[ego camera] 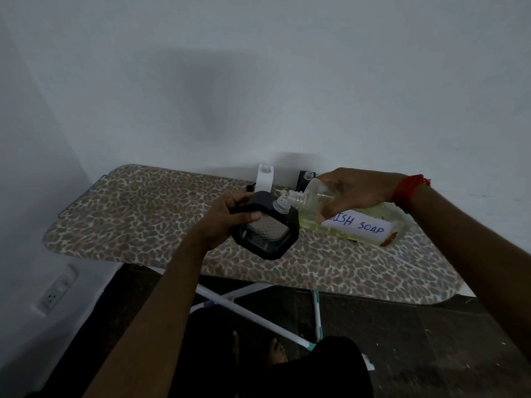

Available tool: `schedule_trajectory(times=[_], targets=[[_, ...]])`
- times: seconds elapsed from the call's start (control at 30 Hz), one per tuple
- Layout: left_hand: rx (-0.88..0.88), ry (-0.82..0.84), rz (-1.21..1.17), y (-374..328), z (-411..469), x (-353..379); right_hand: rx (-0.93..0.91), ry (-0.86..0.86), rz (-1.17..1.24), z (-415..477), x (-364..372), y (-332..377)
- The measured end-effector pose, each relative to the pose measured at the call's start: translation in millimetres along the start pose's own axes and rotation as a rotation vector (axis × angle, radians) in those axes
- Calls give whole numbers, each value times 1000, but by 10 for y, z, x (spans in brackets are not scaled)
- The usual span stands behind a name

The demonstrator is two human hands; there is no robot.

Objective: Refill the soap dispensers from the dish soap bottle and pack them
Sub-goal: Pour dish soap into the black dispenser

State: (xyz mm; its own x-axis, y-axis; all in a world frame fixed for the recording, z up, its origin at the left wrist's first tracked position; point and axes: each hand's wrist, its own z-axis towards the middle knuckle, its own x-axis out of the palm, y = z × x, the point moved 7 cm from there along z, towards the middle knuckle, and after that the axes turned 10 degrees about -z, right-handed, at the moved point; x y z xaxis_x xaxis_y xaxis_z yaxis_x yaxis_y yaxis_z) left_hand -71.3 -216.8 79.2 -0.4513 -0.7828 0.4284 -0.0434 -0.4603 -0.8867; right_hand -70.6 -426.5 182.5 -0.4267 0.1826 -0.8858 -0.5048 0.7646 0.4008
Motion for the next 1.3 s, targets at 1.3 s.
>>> schedule_trajectory(times=[1.3], targets=[[9,26,-31,44,12,112,76,38,-69,-119,-93,119]])
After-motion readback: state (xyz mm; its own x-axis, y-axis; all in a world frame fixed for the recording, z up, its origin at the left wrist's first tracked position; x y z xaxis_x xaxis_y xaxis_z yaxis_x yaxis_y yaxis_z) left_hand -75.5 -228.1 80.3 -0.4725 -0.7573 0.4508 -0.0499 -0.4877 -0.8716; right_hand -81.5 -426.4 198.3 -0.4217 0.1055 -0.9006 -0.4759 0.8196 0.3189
